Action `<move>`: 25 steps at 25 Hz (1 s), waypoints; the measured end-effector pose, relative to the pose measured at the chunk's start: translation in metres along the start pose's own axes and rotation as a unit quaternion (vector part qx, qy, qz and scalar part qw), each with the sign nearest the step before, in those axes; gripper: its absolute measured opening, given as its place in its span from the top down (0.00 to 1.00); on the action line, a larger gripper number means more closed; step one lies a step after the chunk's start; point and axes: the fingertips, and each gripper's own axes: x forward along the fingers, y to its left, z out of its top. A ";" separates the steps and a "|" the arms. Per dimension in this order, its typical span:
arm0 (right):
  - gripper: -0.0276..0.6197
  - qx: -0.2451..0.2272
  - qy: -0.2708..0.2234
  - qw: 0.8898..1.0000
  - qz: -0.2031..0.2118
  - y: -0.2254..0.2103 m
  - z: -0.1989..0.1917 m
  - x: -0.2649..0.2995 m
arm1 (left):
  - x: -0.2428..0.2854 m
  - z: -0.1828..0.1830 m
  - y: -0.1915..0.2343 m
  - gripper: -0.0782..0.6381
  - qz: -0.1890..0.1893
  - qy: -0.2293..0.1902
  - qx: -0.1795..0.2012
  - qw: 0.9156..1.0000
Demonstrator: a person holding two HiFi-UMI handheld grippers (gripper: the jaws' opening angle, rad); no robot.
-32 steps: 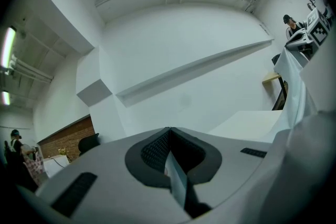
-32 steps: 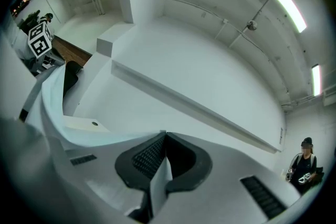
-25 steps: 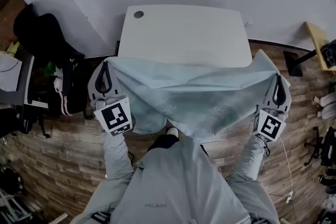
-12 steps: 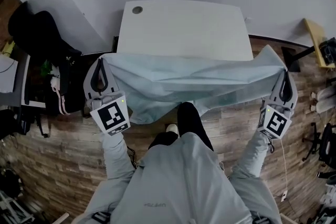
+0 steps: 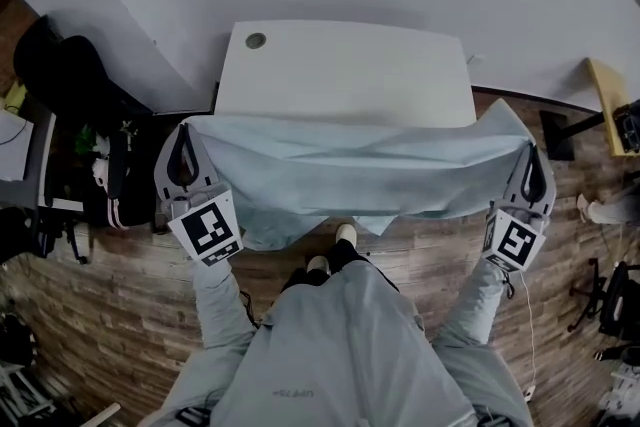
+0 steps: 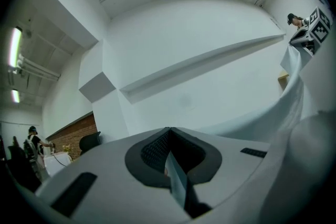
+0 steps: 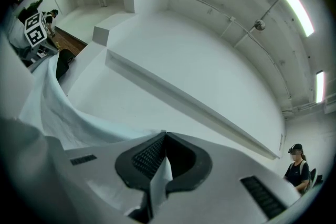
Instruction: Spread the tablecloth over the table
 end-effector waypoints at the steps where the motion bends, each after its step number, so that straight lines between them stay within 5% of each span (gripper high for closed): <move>1: 0.92 0.002 0.001 1.000 0.003 0.000 -0.004 0.010 | 0.006 0.001 -0.003 0.86 0.005 0.002 0.000 1.000; 13: 0.92 0.006 0.004 0.999 0.035 -0.010 -0.035 0.082 | 0.047 0.019 -0.031 0.86 0.040 0.010 0.010 0.999; 25: 0.92 -0.007 0.023 0.999 0.030 -0.005 -0.047 0.110 | 0.090 0.009 -0.044 0.86 0.024 0.029 0.017 0.999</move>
